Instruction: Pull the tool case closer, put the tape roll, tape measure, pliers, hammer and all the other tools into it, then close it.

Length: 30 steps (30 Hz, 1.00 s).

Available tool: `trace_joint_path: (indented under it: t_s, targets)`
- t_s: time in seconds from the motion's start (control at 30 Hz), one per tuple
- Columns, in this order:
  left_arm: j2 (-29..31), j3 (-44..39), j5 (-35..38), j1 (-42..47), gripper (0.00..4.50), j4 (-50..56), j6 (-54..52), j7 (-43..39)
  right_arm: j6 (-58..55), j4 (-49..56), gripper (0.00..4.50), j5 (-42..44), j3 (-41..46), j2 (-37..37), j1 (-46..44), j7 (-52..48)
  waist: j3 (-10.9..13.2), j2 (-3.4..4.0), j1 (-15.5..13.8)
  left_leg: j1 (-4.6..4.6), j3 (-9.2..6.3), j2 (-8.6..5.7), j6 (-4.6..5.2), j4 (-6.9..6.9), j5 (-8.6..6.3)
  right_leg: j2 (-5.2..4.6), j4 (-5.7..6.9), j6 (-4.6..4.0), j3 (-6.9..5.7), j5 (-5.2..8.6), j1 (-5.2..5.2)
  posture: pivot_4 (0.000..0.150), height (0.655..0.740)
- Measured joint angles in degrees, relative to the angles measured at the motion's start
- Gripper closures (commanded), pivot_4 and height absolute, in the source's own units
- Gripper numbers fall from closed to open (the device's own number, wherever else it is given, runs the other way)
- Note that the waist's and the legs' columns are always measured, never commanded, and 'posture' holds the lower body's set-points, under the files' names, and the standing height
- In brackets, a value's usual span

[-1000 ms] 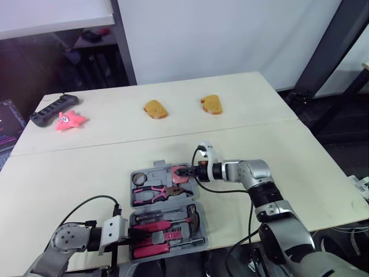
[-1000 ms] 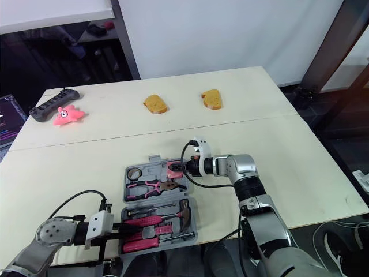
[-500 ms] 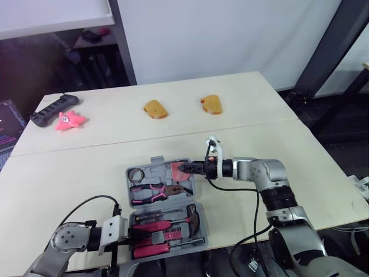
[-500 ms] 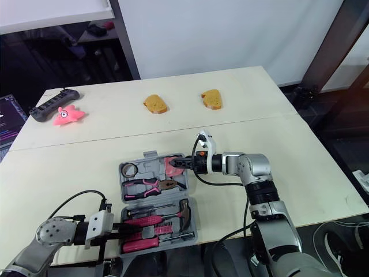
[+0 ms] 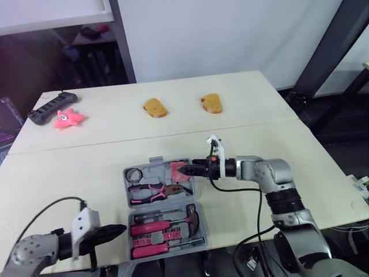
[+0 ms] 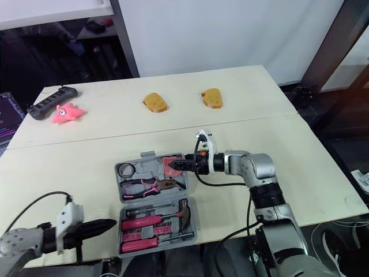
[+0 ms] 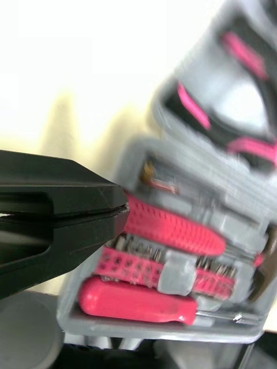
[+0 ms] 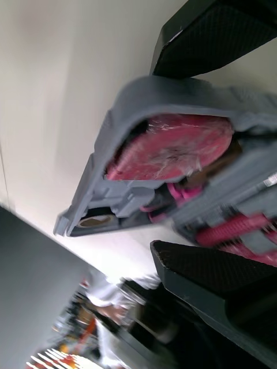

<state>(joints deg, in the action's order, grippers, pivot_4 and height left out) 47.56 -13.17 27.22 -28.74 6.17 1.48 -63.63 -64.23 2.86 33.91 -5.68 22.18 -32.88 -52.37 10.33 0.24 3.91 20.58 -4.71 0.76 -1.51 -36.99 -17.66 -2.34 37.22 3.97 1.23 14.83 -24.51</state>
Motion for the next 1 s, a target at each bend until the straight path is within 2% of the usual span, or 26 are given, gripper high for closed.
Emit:
trace_joint_path:
  t_s: [0.2, 0.27, 0.4, 0.57, 0.63, 0.7, 0.8, 1.0]
  targets:
    - [2.1, -6.8, 2.8, -0.4, 4.50, -1.8, -3.2, -4.2, -9.5, 29.8, 0.05, 9.5, -3.0, 12.3, 10.4, -0.6, 0.1, -0.22, -1.3, 0.21, -0.09, -0.06, -0.01, -0.05, 0.00, -0.10, -0.16, 0.01, -0.17, 0.07, -0.02, 0.150, 0.7400]
    - [2.6, -8.0, 3.7, 0.2, 4.50, -1.2, -4.6, -5.3, -11.6, 35.5, 0.05, 12.6, -1.4, 14.7, 12.2, -0.1, 0.2, -0.28, -1.5, 0.22, -0.02, -0.06, -0.02, -0.11, 0.00, -0.13, -0.21, -0.14, -0.16, 0.15, -0.01, 0.150, 0.7400]
    - [4.5, -10.4, 6.7, 1.0, 4.50, 1.0, -8.4, -8.9, -14.2, 44.6, 0.05, 21.3, 9.9, 20.8, 16.4, 2.1, 0.4, -0.64, -1.6, 0.21, 0.01, -0.09, -0.05, -0.14, 0.01, -0.17, -0.22, -0.16, -0.16, 0.17, 0.01, 0.150, 0.7400]
    - [6.5, -15.3, 10.5, 1.3, 4.50, 4.9, -13.2, -12.4, -10.0, 46.5, 0.05, 27.2, 26.7, 25.9, 22.4, 3.9, 0.6, -0.97, -1.7, 0.24, 0.03, -0.07, -0.04, -0.07, 0.01, -0.14, -0.26, -0.12, -0.17, 0.17, -0.01, 0.150, 0.7400]
    - [7.0, -17.1, 11.0, 1.2, 4.50, 6.7, -14.3, -13.0, -6.3, 46.5, 0.05, 25.9, 31.9, 28.0, 27.8, 2.2, 0.6, -0.99, -2.0, 0.30, 0.04, -0.08, -0.04, -0.08, 0.01, -0.15, -0.27, 0.03, -0.17, 0.17, -0.01, 0.150, 0.7400]
    - [7.3, -18.8, 11.3, 0.9, 4.50, 8.5, -15.5, -13.5, -0.7, 46.1, 0.05, 20.5, 35.4, 31.6, 36.7, -1.1, 0.6, -0.99, -2.6, 0.32, 0.08, -0.09, -0.03, -0.08, 0.00, -0.15, -0.33, 0.11, -0.16, 0.16, -0.01, 0.150, 0.7400]
    - [7.3, -19.1, 10.2, 0.8, 4.50, 10.2, -16.4, -13.2, 7.1, 45.7, 0.05, 14.8, 35.5, 33.0, 43.4, -5.1, 0.6, -1.03, -2.8, 0.25, 0.16, -0.07, -0.04, -0.12, 0.00, -0.14, -0.31, 0.04, -0.10, 0.16, 0.00, 0.150, 0.7400]
    - [7.0, -17.9, 9.0, 3.2, 4.50, 10.5, -17.3, -12.9, 18.7, 42.9, 0.05, 7.5, 31.2, 32.8, 48.4, -8.1, 0.7, -1.16, -3.1, -0.05, 0.23, -0.06, -0.04, -0.15, 0.01, -0.14, -0.31, 0.04, -0.02, 0.31, 0.25, 0.150, 0.7400]
